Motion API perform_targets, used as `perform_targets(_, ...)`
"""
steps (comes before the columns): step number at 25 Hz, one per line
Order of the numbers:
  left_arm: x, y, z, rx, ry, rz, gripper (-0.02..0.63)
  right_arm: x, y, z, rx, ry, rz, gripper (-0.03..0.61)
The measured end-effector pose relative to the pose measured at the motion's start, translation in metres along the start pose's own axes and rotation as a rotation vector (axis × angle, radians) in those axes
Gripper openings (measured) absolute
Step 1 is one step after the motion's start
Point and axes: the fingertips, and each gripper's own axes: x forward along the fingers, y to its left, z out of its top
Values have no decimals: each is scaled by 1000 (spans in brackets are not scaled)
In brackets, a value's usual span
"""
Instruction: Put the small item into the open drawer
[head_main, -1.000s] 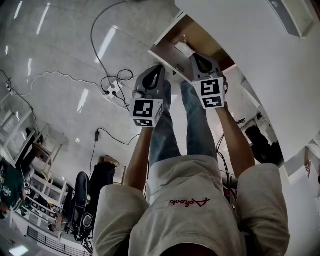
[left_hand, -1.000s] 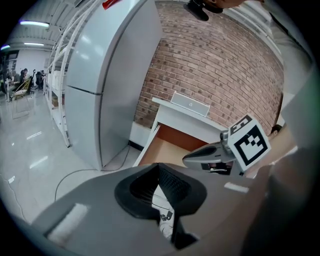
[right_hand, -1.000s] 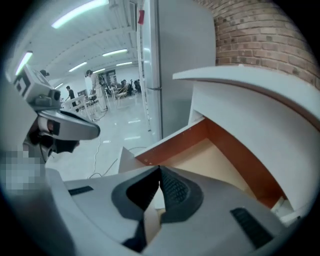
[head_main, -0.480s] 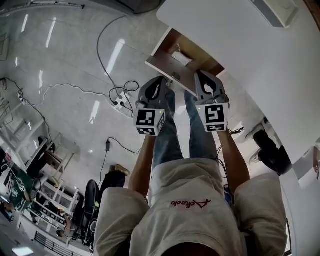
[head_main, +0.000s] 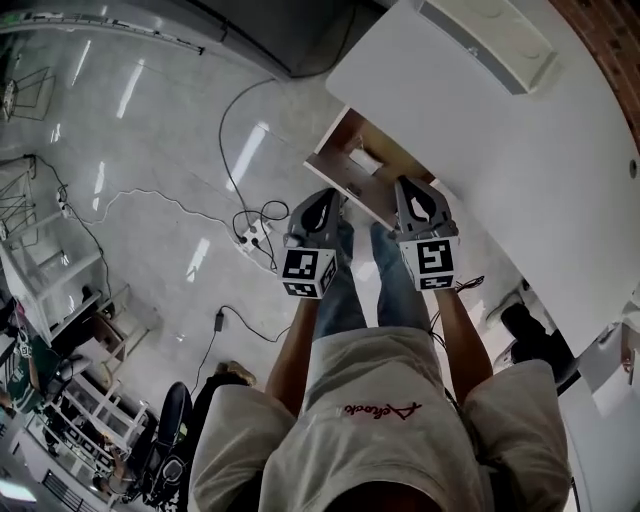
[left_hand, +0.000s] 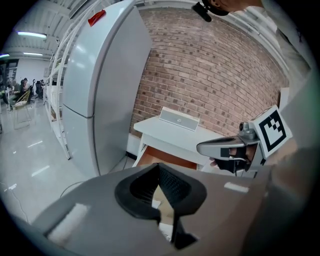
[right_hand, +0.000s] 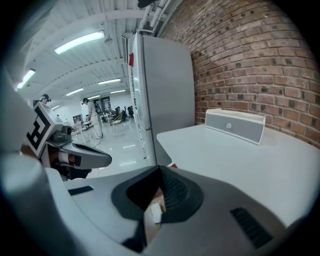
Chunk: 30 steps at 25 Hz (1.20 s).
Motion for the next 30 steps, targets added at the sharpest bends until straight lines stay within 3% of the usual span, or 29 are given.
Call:
perform_targets(23, -67, -17, 214, 98, -309, 45, 9, -60, -7, 187, -84, -222, 27, 12)
perform_targets(30, -96, -28, 237, 96, -344, 40, 9, -82, -11, 214, -112, -235, 0, 12)
